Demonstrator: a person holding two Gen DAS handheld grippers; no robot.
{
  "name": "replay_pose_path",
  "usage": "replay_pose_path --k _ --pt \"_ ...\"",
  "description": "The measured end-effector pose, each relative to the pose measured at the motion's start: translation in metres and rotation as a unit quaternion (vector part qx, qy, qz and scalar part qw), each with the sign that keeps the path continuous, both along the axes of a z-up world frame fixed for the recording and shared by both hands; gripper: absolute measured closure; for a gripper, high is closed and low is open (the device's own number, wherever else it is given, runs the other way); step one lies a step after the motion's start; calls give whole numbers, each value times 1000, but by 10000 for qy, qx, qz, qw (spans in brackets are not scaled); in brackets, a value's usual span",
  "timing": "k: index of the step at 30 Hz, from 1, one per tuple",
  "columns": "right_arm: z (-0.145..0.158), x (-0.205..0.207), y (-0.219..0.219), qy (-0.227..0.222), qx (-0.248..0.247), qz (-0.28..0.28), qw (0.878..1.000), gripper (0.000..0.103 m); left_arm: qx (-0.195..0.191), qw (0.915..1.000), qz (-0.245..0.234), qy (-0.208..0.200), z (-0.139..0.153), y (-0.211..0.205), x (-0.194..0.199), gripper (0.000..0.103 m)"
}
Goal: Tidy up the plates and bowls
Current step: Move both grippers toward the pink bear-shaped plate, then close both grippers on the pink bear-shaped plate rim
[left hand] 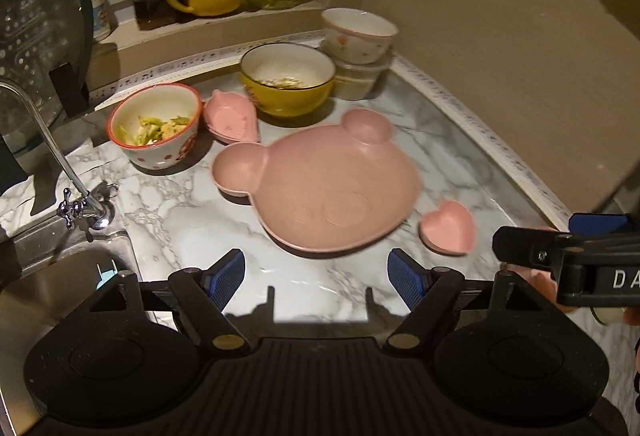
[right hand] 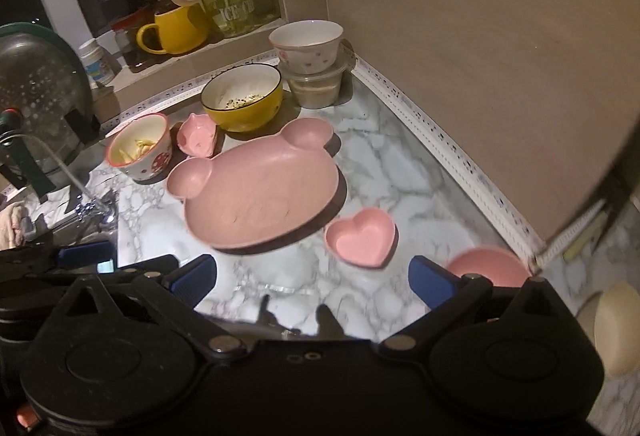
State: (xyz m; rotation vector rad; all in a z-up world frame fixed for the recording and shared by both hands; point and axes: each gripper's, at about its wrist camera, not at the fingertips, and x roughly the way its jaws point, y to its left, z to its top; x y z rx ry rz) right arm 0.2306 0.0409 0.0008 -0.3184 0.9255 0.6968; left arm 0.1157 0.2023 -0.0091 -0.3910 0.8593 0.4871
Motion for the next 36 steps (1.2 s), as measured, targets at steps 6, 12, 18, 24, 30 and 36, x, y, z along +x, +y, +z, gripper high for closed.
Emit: replay_pose_path --k 6,12,18,24,30,36 --pt "-12 38 27 2 -268 76 9996 1 10 9995 229 239 -12 21 22 25" --pt "-27 68 52 -58 -479 69 9988 1 112 9987 324 390 -27 36 44 25" --pt "-43 87 71 21 -611 185 9980 3 -70 9975 426 563 -43 53 62 25" --pt "-63 101 91 180 -701 201 9972 11 -395 9944 588 785 -64 68 76 25" --pt "-88 118 108 332 -888 219 9953 25 -568 9911 853 851 -79 77 82 25" --pt "-104 132 116 387 -961 255 9943 35 -699 9889 1042 792 -88 84 85 26"
